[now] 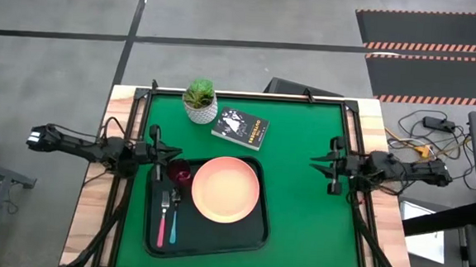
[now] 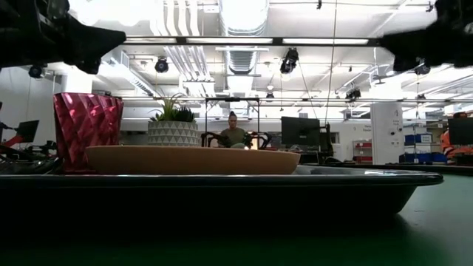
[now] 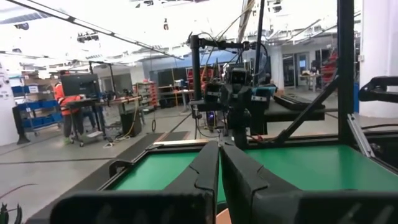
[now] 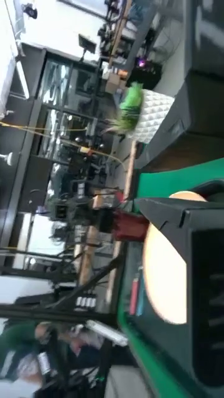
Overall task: Pick and place plate/cup/fork/spoon on tray
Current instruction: Return to Home Position
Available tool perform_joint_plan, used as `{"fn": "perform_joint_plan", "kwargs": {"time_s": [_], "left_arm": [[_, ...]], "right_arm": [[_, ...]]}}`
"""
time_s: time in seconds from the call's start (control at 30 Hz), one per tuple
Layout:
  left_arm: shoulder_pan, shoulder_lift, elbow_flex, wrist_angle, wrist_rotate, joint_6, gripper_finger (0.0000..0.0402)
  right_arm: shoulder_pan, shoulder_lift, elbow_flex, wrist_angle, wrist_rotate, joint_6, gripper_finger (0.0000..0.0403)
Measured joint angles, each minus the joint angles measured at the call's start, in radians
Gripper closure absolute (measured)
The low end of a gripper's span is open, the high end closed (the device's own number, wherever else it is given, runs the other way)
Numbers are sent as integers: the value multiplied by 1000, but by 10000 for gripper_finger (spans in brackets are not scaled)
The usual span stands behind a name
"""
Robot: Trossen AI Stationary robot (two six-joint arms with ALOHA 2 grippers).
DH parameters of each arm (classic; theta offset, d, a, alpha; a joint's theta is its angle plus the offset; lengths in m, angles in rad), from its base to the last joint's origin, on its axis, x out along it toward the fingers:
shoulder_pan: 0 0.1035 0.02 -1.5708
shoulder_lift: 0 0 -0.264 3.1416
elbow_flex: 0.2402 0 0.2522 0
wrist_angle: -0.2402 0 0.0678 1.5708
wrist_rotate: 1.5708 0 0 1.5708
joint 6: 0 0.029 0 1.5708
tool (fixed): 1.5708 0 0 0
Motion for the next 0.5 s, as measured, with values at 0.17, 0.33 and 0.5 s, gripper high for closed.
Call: {"fn": "perform_joint_plan", "kwargs": {"time_s": [0.17,0.33,0.5], "left_arm": [[0,18,-1,7,0,0,402],[0,45,-2,7,1,0,402],[0,80,-2,7,1,0,402]], "right_arm": [[0,13,-41,11,16,14,357],[0,14,-36,18,14,25,358],[0,21,-36,16,15,67,359]]}}
